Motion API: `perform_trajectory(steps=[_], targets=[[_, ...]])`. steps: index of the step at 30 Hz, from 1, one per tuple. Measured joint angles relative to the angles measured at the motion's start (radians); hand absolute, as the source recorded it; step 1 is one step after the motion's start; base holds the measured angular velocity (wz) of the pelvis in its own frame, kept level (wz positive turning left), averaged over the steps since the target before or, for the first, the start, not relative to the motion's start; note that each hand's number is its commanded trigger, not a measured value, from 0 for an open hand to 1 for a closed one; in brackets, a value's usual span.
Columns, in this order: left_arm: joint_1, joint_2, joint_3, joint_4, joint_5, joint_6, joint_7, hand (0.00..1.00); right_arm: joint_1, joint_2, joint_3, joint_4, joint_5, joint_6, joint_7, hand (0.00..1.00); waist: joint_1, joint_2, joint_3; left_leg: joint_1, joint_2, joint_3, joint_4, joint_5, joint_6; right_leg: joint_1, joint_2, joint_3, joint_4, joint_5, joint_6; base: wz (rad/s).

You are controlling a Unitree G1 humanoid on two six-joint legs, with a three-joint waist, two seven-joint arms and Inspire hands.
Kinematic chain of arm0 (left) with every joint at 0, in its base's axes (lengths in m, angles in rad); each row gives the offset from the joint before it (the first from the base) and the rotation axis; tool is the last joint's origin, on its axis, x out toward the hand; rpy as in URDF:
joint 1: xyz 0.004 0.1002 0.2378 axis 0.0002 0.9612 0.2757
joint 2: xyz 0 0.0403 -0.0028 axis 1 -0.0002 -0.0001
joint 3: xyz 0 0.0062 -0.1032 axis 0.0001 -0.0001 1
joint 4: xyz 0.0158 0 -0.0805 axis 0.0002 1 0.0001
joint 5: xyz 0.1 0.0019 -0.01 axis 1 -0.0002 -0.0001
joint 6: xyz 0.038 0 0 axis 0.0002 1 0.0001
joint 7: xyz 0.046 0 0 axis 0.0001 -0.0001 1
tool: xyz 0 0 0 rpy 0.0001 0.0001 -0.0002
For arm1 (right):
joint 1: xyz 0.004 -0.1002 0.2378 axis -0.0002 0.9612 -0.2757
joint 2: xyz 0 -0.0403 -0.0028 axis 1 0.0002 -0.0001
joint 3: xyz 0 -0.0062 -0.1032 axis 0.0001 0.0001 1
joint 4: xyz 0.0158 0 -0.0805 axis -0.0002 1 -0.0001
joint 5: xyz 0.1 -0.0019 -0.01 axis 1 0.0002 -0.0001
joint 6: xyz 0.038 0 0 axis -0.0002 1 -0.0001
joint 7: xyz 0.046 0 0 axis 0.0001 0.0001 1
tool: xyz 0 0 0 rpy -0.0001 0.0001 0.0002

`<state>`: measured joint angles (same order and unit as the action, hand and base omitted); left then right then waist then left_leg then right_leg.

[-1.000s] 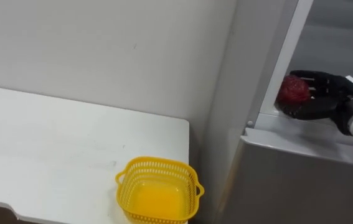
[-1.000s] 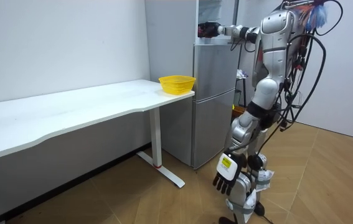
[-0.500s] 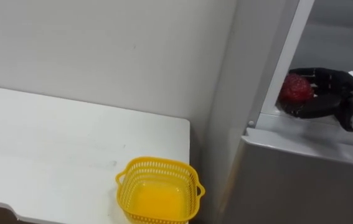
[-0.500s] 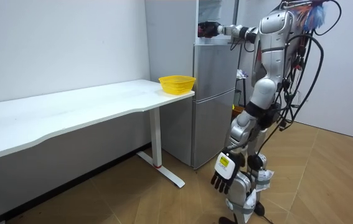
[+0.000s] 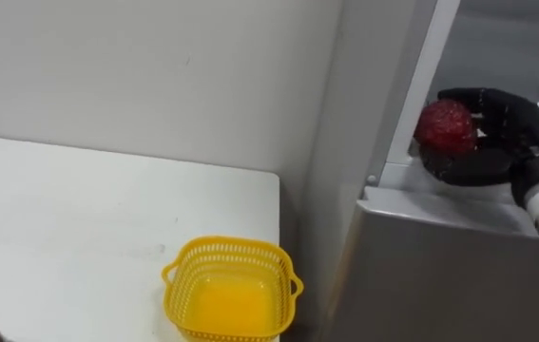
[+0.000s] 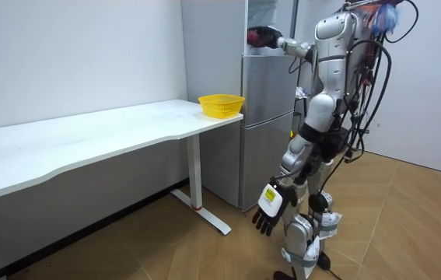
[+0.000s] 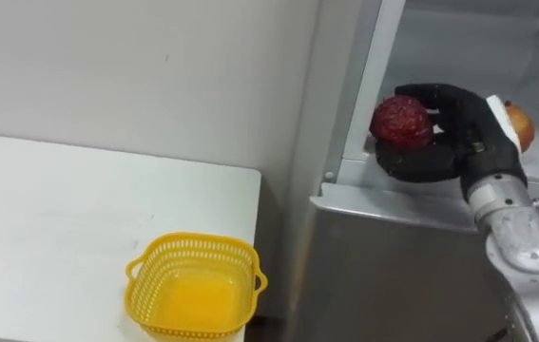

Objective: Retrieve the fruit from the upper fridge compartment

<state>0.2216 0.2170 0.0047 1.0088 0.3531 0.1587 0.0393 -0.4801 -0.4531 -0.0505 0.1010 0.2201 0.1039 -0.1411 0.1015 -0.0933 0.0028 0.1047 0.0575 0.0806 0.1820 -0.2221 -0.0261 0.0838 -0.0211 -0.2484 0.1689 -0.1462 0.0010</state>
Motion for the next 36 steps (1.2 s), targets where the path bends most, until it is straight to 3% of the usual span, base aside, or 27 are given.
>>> perform_trajectory(steps=[2,6,8,9,14,16,20,22,30,36], targets=[[-0.002,-0.004,-0.007,0.002,0.006,-0.013,0.018,0.0,0.099,0.032,0.022,-0.123,-0.014,-0.003,-0.011,1.0,-0.007,0.01,0.0005,0.001,0.0,0.001,-0.013,0.0,0.0,-0.009,0.001,0.004,0.002,0.0,0.0,-0.1],[0.003,-0.02,-0.01,0.002,0.008,-0.018,0.024,0.0,0.207,0.099,0.051,-0.247,-0.029,-0.003,-0.011,1.0,-0.016,0.035,-0.0113,-0.001,0.0,0.005,-0.012,0.0,0.0,-0.014,0.002,0.012,0.004,0.0,-0.001,-0.05],[0.017,-0.031,-0.011,0.006,0.001,-0.031,0.033,0.0,0.253,0.109,0.053,-0.302,-0.025,-0.009,-0.018,1.0,-0.015,0.049,-0.0068,0.005,0.001,0.009,-0.013,0.0,0.0,-0.011,0.003,0.015,0.005,0.0,-0.001,-0.05],[0.024,-0.033,-0.011,0.006,-0.002,-0.035,0.038,0.0,0.263,0.115,0.056,-0.316,-0.026,-0.01,-0.024,1.0,-0.016,0.051,-0.0083,0.005,0.001,0.009,-0.014,0.0,0.0,-0.011,0.003,0.017,0.005,0.0,-0.001,0.0],[0.034,-0.063,-0.025,0.075,-0.03,-0.057,0.067,0.0,0.318,0.196,0.073,-0.41,-0.037,-0.068,-0.057,1.0,-0.022,0.058,-0.0062,-0.009,0.002,0.012,-0.013,0.0,0.0,-0.022,0.004,0.027,0.003,0.001,-0.002,0.0],[0.035,-0.07,-0.04,0.089,-0.049,-0.058,0.067,0.0,0.338,0.204,0.092,-0.45,-0.058,-0.083,-0.07,1.0,-0.019,0.059,-0.0073,-0.015,0.001,0.012,-0.011,0.0,0.0,-0.028,0.004,0.028,0.003,0.001,-0.002,-0.02],[0.031,-0.074,-0.068,0.109,-0.045,-0.082,0.066,0.0,0.399,0.222,0.156,-0.509,-0.147,-0.165,-0.077,1.0,-0.018,0.063,-0.009,-0.022,0.002,0.013,-0.008,0.0,0.0,-0.033,0.004,0.026,0.001,0.003,-0.005,0.0],[0.025,-0.071,-0.084,0.111,-0.046,-0.089,0.067,0.0,0.42,0.223,0.193,-0.512,-0.161,-0.182,-0.076,1.0,-0.019,0.064,-0.0091,-0.02,0.002,0.014,-0.009,0.0,0.0,-0.033,0.004,0.027,0.002,0.003,-0.005,0.0],[-0.013,-0.066,-0.146,0.112,-0.044,-0.1,0.056,0.0,0.426,0.233,0.298,-0.518,-0.312,-0.19,-0.025,1.0,-0.012,0.078,-0.005,-0.023,0.002,0.017,-0.014,0.0,0.0,-0.037,0.005,0.029,0.002,0.003,-0.005,0.0],[-0.02,-0.053,-0.146,0.112,-0.044,-0.108,0.041,0.0,0.426,0.24,0.345,-0.515,-0.388,-0.193,-0.003,1.0,0.0,0.073,-0.0088,-0.029,0.002,0.016,-0.013,0.0,0.0,-0.048,0.005,0.026,0.006,0.003,-0.005,-0.01]])
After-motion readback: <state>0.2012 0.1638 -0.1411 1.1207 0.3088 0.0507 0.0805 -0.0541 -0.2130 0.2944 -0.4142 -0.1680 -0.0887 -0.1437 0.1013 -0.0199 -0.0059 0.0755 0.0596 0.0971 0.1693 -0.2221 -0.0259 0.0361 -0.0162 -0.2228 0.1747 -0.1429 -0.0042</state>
